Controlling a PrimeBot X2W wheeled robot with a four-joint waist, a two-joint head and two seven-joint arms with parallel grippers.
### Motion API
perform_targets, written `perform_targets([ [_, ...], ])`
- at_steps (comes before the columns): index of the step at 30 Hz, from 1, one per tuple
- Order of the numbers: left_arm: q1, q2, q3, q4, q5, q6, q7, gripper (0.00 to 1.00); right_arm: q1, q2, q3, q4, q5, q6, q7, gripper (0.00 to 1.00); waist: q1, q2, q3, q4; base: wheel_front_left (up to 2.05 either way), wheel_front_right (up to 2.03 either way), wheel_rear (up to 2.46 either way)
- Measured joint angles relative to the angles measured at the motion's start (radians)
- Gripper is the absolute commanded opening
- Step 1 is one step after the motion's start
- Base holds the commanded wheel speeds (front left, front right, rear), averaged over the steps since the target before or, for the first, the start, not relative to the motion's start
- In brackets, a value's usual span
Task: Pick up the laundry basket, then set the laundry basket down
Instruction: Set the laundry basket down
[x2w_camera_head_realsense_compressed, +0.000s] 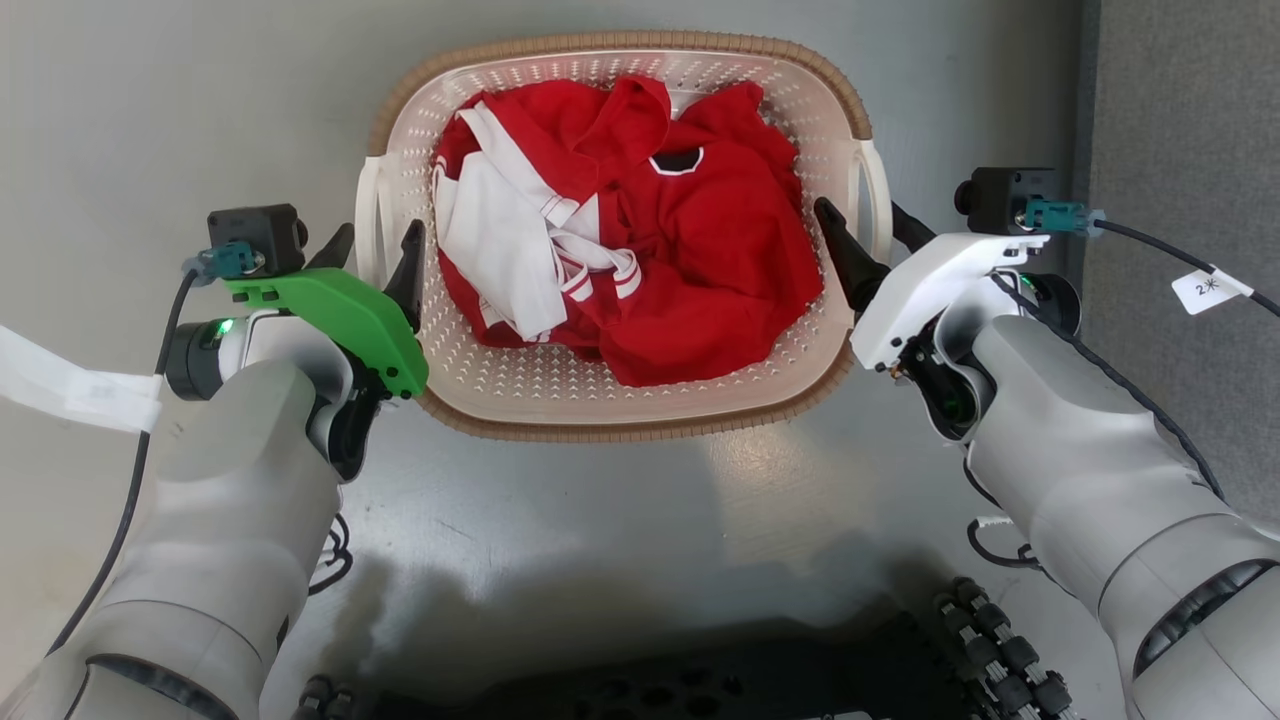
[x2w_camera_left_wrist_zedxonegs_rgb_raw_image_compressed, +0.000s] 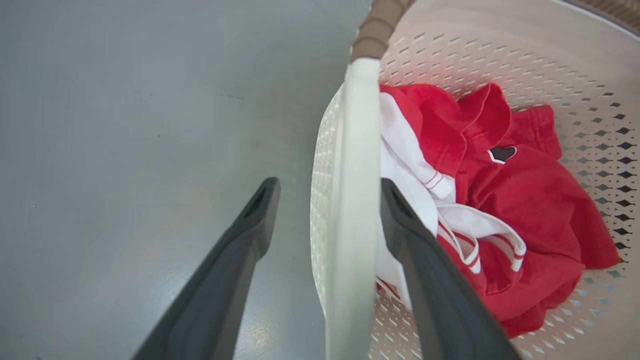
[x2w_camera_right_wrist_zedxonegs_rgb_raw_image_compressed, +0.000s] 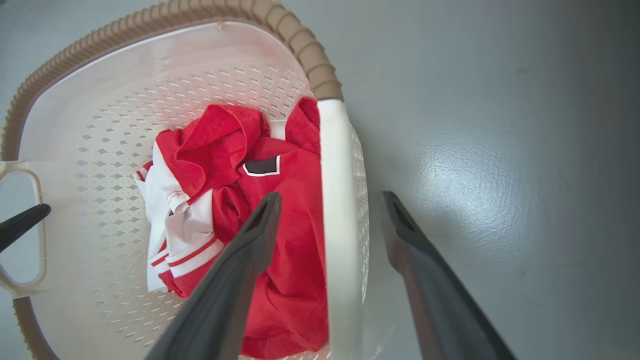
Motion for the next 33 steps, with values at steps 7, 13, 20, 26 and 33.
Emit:
perform_targets([
  [7, 0.001, 0.0, -0.006, 0.013, 0.0, 0.0, 0.0, 1.0, 0.0, 0.006, 0.008, 0.005, 0.008, 0.0, 0.0, 1.0, 0.0, 0.0, -0.021, -0.003, 0.0, 0.0, 0.0],
  [13, 0.002, 0.004, -0.006, 0.024, -0.001, 0.0, -0.001, 1.0, 0.001, 0.006, 0.008, 0.014, 0.009, 0.0, 0.0, 1.0, 0.0, 0.0, -0.051, -0.007, 0.0, 0.0, 0.0],
  [20, 0.009, 0.006, -0.002, 0.024, -0.004, 0.0, -0.002, 1.0, 0.002, -0.007, -0.011, 0.015, 0.015, 0.0, 0.0, 1.0, 0.0, 0.0, -0.104, -0.011, 0.0, 0.0, 0.0],
  [26, 0.03, 0.004, 0.0, 0.015, -0.011, 0.0, -0.002, 1.0, 0.017, -0.018, -0.028, 0.01, 0.015, 0.0, 0.0, 1.0, 0.0, 0.0, -0.159, -0.012, 0.0, 0.0, 0.0],
  [33, 0.059, 0.011, 0.032, -0.022, -0.018, 0.0, -0.002, 1.0, 0.047, -0.031, -0.051, -0.029, 0.005, 0.0, 0.0, 1.0, 0.0, 0.0, -0.25, -0.009, 0.0, 0.0, 0.0],
])
